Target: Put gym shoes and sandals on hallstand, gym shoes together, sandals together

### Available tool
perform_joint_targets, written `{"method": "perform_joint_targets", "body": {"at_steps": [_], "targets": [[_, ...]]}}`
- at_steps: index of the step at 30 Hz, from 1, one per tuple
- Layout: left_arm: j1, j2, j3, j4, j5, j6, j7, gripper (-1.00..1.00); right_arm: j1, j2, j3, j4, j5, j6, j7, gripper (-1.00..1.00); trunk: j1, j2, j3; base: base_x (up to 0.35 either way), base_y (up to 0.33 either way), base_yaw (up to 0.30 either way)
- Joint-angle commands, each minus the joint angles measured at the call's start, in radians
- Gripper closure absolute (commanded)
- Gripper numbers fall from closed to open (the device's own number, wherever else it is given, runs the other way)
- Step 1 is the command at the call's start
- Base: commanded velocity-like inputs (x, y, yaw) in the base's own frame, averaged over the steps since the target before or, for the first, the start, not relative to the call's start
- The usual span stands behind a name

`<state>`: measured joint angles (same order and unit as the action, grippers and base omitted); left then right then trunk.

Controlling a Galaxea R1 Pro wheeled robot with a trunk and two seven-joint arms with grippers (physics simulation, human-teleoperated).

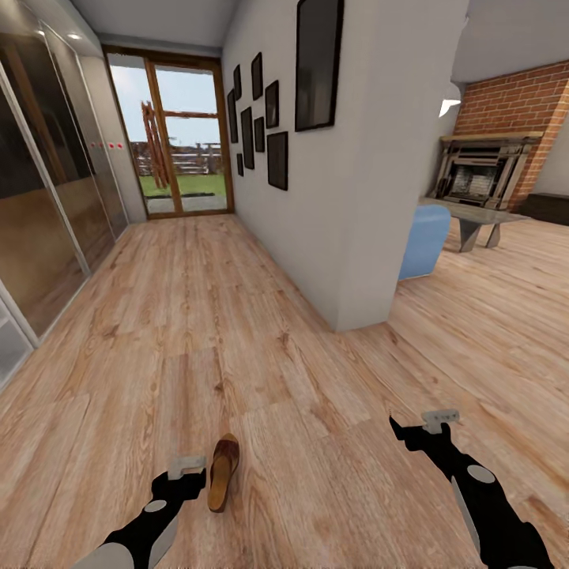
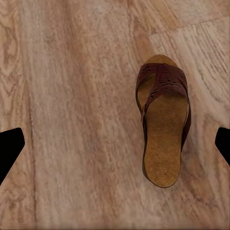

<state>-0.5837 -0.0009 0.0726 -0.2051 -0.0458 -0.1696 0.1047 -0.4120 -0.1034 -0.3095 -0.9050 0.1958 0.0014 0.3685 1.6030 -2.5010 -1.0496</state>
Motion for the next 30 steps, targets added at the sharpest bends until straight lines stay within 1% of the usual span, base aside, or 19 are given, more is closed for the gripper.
{"method": "perform_joint_targets", "body": {"at_steps": [1,4,5,6,9,11,12,25,30], "targets": [[-0.001,-0.001,0.007,0.001,-0.005,-0.004,0.000,-1.00,-0.001,0.001,-0.004,-0.002,0.009,0.000,0.007,-1.00,0.000,-0.001,-0.007,0.000,0.000,0.000],[-0.001,-0.001,0.006,0.001,-0.006,-0.003,0.000,-1.00,-0.001,0.001,-0.004,-0.005,0.009,0.006,0.007,-1.00,0.002,-0.001,-0.023,0.000,0.000,0.000],[-0.001,-0.001,0.006,0.001,-0.006,-0.003,0.000,-1.00,-0.001,0.001,-0.004,-0.006,0.009,0.010,0.007,-1.00,0.002,-0.001,-0.025,0.000,0.000,0.000],[-0.001,-0.001,0.005,0.001,-0.006,-0.003,0.000,-1.00,-0.001,0.001,-0.004,-0.015,0.008,0.038,0.007,-1.00,0.002,-0.001,-0.026,0.000,0.000,0.000],[-0.001,-0.001,0.005,0.001,-0.007,-0.002,-0.001,-1.00,-0.001,0.001,-0.003,-0.025,0.008,0.067,0.007,-1.00,0.002,-0.001,-0.031,0.000,0.000,-0.017],[-0.001,-0.001,0.004,0.001,-0.008,-0.002,-0.002,-1.00,-0.001,0.001,-0.003,-0.047,0.008,0.106,0.007,-1.00,0.002,-0.001,-0.034,0.000,0.000,-0.095],[-0.001,-0.001,0.004,0.001,-0.008,-0.002,-0.003,-1.00,-0.001,0.001,-0.003,-0.052,0.009,0.114,0.007,-1.00,0.002,-0.001,-0.036,0.000,0.000,-0.143],[-0.001,-0.001,-0.006,0.001,-0.007,-0.004,-0.005,-1.00,-0.001,0.001,-0.003,-0.063,0.009,0.129,0.007,-1.00,0.002,-0.001,-0.053,0.002,0.000,-0.171],[-0.001,-0.001,-0.008,-0.003,-0.005,-0.008,-0.004,-1.00,-0.001,0.001,-0.003,-0.063,0.008,0.129,0.007,-1.00,0.002,-0.001,-0.056,0.132,-0.066,-0.070]]}}
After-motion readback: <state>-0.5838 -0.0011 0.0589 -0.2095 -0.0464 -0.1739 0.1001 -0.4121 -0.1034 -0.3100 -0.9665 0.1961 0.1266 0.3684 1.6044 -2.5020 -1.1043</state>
